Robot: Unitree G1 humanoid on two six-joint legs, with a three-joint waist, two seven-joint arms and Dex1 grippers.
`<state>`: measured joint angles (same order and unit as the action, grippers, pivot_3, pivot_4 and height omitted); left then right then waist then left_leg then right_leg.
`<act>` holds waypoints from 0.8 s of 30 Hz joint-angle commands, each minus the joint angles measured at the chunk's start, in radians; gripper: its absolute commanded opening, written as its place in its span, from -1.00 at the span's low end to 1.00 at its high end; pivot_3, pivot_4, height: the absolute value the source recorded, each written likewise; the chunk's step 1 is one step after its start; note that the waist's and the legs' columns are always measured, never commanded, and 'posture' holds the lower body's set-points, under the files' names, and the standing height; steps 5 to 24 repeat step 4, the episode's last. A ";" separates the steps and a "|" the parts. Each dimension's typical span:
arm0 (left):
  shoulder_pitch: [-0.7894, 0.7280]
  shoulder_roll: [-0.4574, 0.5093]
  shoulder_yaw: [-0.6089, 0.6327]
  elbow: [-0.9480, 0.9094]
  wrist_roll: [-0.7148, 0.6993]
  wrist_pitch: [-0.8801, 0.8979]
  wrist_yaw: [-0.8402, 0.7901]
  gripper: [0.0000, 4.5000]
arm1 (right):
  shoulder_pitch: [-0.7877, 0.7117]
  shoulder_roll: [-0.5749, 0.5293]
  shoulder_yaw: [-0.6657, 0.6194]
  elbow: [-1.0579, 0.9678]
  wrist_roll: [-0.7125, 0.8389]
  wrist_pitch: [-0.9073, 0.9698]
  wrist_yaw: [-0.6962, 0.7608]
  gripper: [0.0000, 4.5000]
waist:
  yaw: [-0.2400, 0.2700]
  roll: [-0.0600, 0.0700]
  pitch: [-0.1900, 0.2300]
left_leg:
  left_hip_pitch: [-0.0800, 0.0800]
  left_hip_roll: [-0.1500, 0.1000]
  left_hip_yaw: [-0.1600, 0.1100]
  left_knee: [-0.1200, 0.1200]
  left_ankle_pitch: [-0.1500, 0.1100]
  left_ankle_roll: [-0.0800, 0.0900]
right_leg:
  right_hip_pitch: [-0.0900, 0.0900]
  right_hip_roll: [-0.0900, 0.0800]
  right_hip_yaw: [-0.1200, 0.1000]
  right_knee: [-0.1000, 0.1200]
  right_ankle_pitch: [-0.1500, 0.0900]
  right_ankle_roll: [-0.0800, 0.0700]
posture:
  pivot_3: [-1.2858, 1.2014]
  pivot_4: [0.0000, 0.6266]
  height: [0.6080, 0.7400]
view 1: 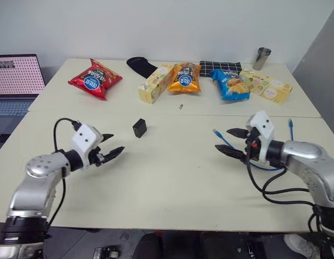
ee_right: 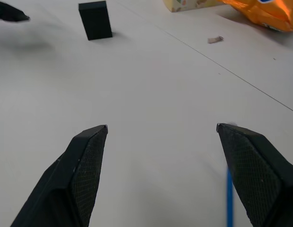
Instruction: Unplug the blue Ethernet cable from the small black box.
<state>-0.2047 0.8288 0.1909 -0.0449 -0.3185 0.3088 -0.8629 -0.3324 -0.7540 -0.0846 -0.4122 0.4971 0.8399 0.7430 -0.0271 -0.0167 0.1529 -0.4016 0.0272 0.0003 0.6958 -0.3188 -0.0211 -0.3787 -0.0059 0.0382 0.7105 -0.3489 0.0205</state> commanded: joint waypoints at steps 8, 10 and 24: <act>-0.031 0.051 0.053 -0.079 -0.069 0.055 -0.057 0.42 | 0.015 -0.041 -0.067 0.000 0.014 -0.036 0.027 0.74 | -0.002 0.000 0.000 | 0.000 0.000 0.001 0.000 0.000 0.000 | 0.000 0.000 0.001 0.000 0.000 0.000 | 0.03 -0.52 1.00; -0.031 0.051 0.053 -0.079 -0.069 0.055 -0.057 0.42 | 0.015 -0.041 -0.067 0.000 0.014 -0.036 0.027 0.74 | -0.002 0.000 0.000 | 0.000 0.000 0.001 0.000 0.000 0.000 | 0.000 0.000 0.001 0.000 0.000 0.000 | 0.03 -0.52 1.00; -0.031 0.051 0.053 -0.079 -0.069 0.055 -0.057 0.42 | 0.015 -0.041 -0.067 0.000 0.014 -0.036 0.027 0.74 | -0.002 0.000 0.000 | 0.000 0.000 0.001 0.000 0.000 0.000 | 0.000 0.000 0.001 0.000 0.000 0.000 | 0.03 -0.52 1.00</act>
